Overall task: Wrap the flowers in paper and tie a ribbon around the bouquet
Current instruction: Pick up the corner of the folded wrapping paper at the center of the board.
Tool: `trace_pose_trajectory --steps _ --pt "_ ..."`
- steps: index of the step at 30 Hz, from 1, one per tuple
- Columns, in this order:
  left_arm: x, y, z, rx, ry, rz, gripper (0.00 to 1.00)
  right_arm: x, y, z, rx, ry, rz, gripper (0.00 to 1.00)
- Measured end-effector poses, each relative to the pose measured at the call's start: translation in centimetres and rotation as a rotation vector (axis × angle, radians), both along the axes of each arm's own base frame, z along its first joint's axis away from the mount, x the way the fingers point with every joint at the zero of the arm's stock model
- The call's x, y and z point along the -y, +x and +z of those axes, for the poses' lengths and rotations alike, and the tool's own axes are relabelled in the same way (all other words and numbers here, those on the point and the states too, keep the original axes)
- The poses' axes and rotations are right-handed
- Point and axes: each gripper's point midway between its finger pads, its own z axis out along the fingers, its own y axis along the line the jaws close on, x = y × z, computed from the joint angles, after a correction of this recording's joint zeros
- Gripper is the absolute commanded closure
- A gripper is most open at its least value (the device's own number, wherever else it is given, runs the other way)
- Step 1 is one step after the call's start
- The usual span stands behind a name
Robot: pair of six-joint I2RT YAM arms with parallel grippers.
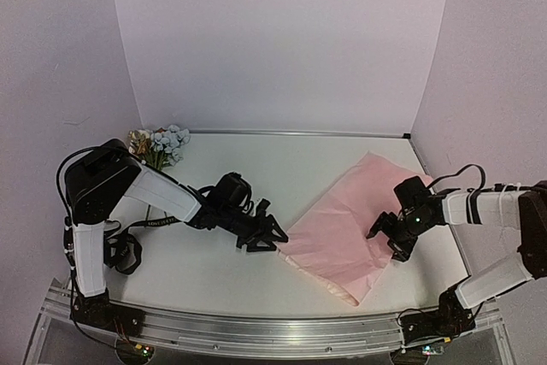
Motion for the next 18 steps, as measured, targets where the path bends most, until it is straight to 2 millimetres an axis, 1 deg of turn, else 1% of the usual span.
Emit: trace_pose_trajectory --steps 2,5,8,11,14,16,18 --pt "0.0 0.0 0.1 0.0 0.0 0.0 0.67 -0.2 0.1 0.0 -0.002 0.002 0.003 0.16" --pt "0.4 0.3 0.4 0.012 -0.007 -0.007 0.79 -0.3 0.2 0.0 -0.002 0.005 0.005 0.12" --pt "1.0 0.7 1.0 0.038 -0.021 -0.022 0.98 -0.4 0.3 0.1 0.005 0.008 0.009 0.06" --pt "1.1 1.1 1.3 0.053 -0.024 -0.023 1.0 -0.4 0.4 0.2 0.006 0.003 0.014 0.03" --pt "0.8 1.4 0.9 0.058 -0.002 -0.012 1.0 0.4 0.2 0.2 -0.015 -0.005 -0.001 0.04" --pt "0.0 1.8 0.5 0.067 0.025 0.01 1.0 1.4 0.4 0.2 -0.029 -0.009 -0.032 0.04" --pt "-1.4 2.3 0.6 0.082 0.054 0.041 1.0 2.3 0.7 0.1 -0.046 -0.012 -0.059 0.04"
